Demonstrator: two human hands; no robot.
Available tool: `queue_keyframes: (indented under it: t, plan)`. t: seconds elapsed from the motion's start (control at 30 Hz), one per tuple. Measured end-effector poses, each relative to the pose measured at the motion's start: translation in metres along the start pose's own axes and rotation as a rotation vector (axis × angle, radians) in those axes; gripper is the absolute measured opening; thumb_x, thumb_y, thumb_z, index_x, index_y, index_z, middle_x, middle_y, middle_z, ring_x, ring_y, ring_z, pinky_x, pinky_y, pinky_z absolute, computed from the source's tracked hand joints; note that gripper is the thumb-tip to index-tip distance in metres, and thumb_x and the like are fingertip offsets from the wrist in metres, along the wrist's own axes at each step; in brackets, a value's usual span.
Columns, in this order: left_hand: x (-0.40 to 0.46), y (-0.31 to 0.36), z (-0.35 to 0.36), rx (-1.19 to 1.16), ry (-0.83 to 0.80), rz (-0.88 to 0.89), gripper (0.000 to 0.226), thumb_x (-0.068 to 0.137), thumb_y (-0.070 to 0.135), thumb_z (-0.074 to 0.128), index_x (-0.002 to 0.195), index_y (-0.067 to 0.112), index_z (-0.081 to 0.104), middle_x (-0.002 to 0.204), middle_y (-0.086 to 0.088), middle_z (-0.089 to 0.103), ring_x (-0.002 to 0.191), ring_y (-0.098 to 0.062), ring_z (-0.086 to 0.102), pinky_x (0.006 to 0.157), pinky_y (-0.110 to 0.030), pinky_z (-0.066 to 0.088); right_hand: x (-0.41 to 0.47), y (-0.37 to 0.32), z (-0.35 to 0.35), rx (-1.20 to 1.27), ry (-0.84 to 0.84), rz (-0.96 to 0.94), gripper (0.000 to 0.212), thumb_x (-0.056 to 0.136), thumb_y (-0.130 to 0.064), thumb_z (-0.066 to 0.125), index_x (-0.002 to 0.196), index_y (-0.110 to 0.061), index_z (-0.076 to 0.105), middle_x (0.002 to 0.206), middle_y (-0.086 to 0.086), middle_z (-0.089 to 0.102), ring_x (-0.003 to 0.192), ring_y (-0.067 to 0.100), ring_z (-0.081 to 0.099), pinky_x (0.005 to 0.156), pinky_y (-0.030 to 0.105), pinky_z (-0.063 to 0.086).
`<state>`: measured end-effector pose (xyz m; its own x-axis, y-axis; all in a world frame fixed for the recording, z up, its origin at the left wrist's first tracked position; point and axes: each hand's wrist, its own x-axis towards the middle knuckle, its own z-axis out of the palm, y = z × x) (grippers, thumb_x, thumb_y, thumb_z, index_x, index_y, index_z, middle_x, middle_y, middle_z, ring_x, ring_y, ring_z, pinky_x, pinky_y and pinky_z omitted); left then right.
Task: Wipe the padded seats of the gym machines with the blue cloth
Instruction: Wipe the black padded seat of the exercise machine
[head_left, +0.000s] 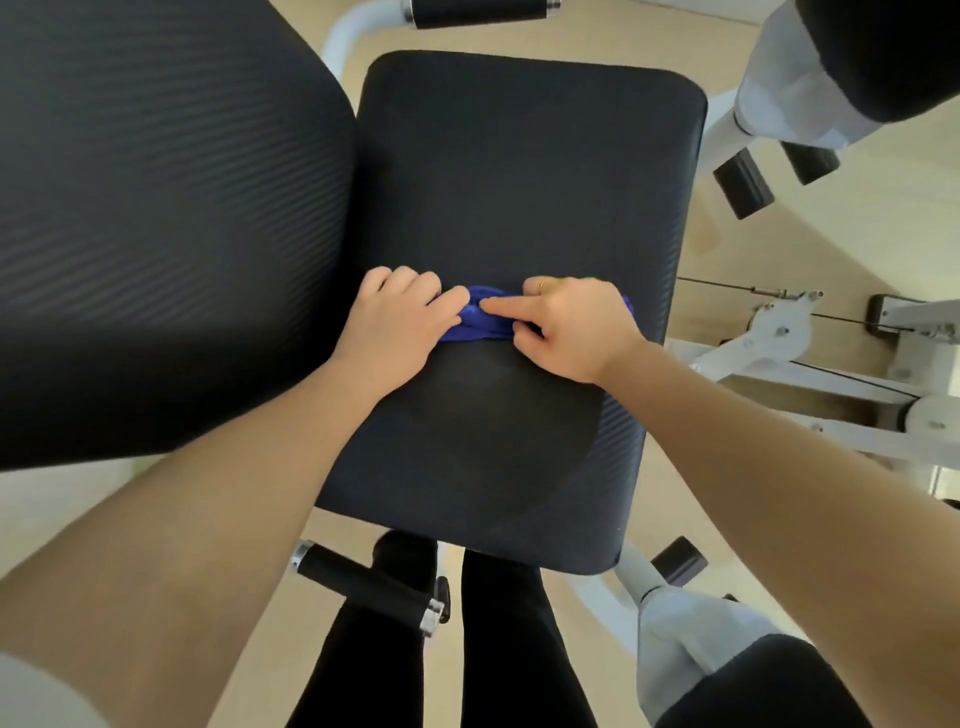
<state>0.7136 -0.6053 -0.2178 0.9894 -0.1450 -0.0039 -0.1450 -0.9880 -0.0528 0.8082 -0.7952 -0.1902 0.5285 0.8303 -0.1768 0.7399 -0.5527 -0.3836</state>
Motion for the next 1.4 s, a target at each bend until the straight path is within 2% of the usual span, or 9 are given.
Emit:
queue_keyframes:
  t: [0.3, 0.47, 0.7, 0.87, 0.97, 1.03, 1.13, 1.27, 1.4]
  plan:
    - [-0.11, 0.016, -0.005, -0.02, -0.016, 0.217, 0.024, 0.075, 0.032, 0.075, 0.092, 0.021, 0.062, 0.07, 0.001, 0.058, 0.065, -0.021, 0.057, 0.063, -0.03, 0.044, -0.078, -0.097, 0.041, 0.056, -0.176, 0.145, 0.042, 0.091, -0.023, 0.041, 0.13, -0.037, 0.052, 0.096, -0.002, 0.064, 0.086, 0.021, 0.059, 0.06, 0.027, 0.04]
    - [-0.163, 0.027, -0.037, -0.123, -0.392, 0.321, 0.028, 0.097, 0.034, 0.041, 0.122, 0.023, 0.051, 0.108, -0.001, 0.06, 0.102, -0.024, 0.055, 0.085, -0.036, 0.04, -0.107, -0.171, 0.044, 0.182, -0.438, 0.347, 0.039, 0.09, -0.021, 0.045, 0.123, -0.037, 0.058, 0.111, -0.003, 0.067, 0.093, 0.021, 0.059, 0.073, 0.028, 0.046]
    - [-0.185, 0.02, -0.117, -0.862, -0.519, -0.228, 0.03, 0.089, 0.04, 0.056, 0.107, 0.017, 0.051, 0.093, 0.004, 0.057, 0.084, -0.019, 0.054, 0.074, -0.031, 0.042, -0.148, -0.217, -0.019, 0.284, -0.187, 0.7, 0.047, 0.087, -0.034, 0.06, 0.126, -0.017, 0.044, 0.105, 0.006, 0.058, 0.096, 0.026, 0.056, 0.078, 0.036, 0.047]
    - [-0.174, 0.033, -0.175, -1.294, -1.021, -0.438, 0.035, 0.073, 0.052, 0.064, 0.064, 0.018, 0.065, 0.068, -0.004, 0.065, 0.075, -0.025, 0.057, 0.079, -0.035, 0.045, -0.192, -0.241, -0.064, 0.663, -0.023, 1.02, 0.032, 0.089, -0.036, 0.058, 0.09, -0.006, 0.068, 0.082, 0.009, 0.062, 0.074, 0.021, 0.053, 0.062, 0.029, 0.042]
    - [-0.176, 0.06, -0.199, -1.499, -1.091, -0.305, 0.023, 0.086, 0.036, 0.056, 0.071, 0.02, 0.062, 0.071, -0.003, 0.06, 0.073, -0.021, 0.054, 0.077, -0.033, 0.043, -0.241, -0.259, -0.065, 1.325, 0.338, 1.122, 0.004, 0.089, -0.017, 0.058, 0.086, -0.014, 0.06, 0.086, 0.006, 0.064, 0.079, 0.024, 0.059, 0.071, 0.036, 0.05]
    - [-0.18, 0.087, -0.217, -1.581, -1.207, -0.211, 0.009, 0.093, 0.019, 0.05, 0.087, 0.018, 0.057, 0.079, -0.002, 0.06, 0.073, -0.015, 0.056, 0.072, -0.028, 0.048, -0.278, -0.274, -0.061, 1.628, 0.527, 1.087, 0.015, 0.088, 0.001, 0.049, 0.087, -0.014, 0.053, 0.087, 0.007, 0.062, 0.078, 0.024, 0.06, 0.067, 0.034, 0.054]
    - [-0.196, 0.138, -0.239, -1.196, -1.347, 0.225, 0.01, 0.086, 0.01, 0.058, 0.094, 0.011, 0.051, 0.084, -0.006, 0.059, 0.074, -0.017, 0.057, 0.069, -0.027, 0.048, -0.331, -0.296, -0.05, 1.492, 0.594, 1.167, 0.024, 0.081, 0.009, 0.042, 0.076, -0.014, 0.05, 0.08, 0.008, 0.055, 0.078, 0.025, 0.052, 0.07, 0.033, 0.046]
    - [-0.231, 0.207, -0.267, -0.62, -1.081, 0.626, 0.025, 0.076, 0.023, 0.068, 0.092, 0.011, 0.053, 0.079, -0.001, 0.059, 0.07, -0.016, 0.055, 0.062, -0.026, 0.045, -0.401, -0.343, -0.043, 1.291, 0.483, 1.476, 0.023, 0.077, -0.009, 0.043, 0.095, -0.006, 0.056, 0.088, 0.014, 0.058, 0.076, 0.028, 0.053, 0.073, 0.037, 0.043]
    - [-0.289, 0.263, -0.293, -0.55, -0.94, 0.793, 0.03, 0.078, 0.03, 0.067, 0.098, 0.016, 0.05, 0.085, 0.001, 0.06, 0.075, -0.016, 0.056, 0.061, -0.027, 0.044, -0.48, -0.413, -0.028, 1.528, 0.701, 1.503, 0.045, 0.075, -0.024, 0.047, 0.114, -0.006, 0.056, 0.089, 0.015, 0.059, 0.073, 0.027, 0.053, 0.068, 0.034, 0.042]
